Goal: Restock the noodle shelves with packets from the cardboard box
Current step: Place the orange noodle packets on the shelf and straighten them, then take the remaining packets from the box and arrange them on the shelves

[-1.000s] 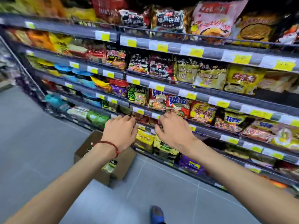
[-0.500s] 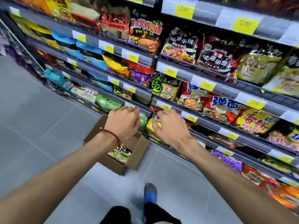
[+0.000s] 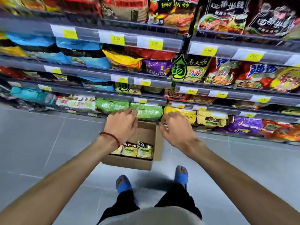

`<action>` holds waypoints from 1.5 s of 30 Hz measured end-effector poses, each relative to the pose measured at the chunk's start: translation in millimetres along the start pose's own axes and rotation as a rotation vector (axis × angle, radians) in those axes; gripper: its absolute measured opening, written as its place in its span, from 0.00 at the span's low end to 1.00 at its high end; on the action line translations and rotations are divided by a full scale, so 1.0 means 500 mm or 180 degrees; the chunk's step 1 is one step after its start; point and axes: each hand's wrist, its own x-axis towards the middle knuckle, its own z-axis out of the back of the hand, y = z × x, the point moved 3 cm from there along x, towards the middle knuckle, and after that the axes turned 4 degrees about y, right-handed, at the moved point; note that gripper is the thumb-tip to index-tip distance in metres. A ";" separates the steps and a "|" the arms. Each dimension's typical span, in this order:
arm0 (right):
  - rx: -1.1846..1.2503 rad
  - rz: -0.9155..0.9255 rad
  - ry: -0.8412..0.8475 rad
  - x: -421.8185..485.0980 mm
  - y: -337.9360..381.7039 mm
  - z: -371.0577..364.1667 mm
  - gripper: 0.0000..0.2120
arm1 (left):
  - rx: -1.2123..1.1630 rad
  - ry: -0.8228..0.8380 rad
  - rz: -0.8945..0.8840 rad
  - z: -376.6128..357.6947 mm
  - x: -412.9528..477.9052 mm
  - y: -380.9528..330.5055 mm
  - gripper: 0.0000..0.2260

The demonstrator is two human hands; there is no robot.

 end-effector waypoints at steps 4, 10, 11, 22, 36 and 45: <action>0.0218 -0.0367 0.0008 0.001 0.072 -0.066 0.10 | -0.0014 0.0254 -0.0192 -0.037 -0.013 0.078 0.10; 0.0442 -0.0682 0.0115 0.014 0.101 -0.154 0.10 | -0.0193 0.0603 -0.0139 -0.136 -0.005 0.138 0.09; 0.0485 -0.0671 0.0152 0.020 0.098 -0.174 0.11 | -0.0235 0.0646 -0.0082 -0.156 -0.002 0.147 0.09; 0.1041 -0.0813 0.0703 0.109 0.104 -0.477 0.05 | -0.0647 0.1106 0.0675 -0.480 -0.011 0.299 0.11; 0.1294 -0.0902 0.1394 0.280 0.202 -1.093 0.10 | -0.0460 0.1204 0.0410 -1.003 0.009 0.572 0.07; 0.1850 -0.1331 0.1958 0.410 0.210 -1.496 0.17 | -0.0773 0.1065 -0.0111 -1.304 0.056 0.662 0.07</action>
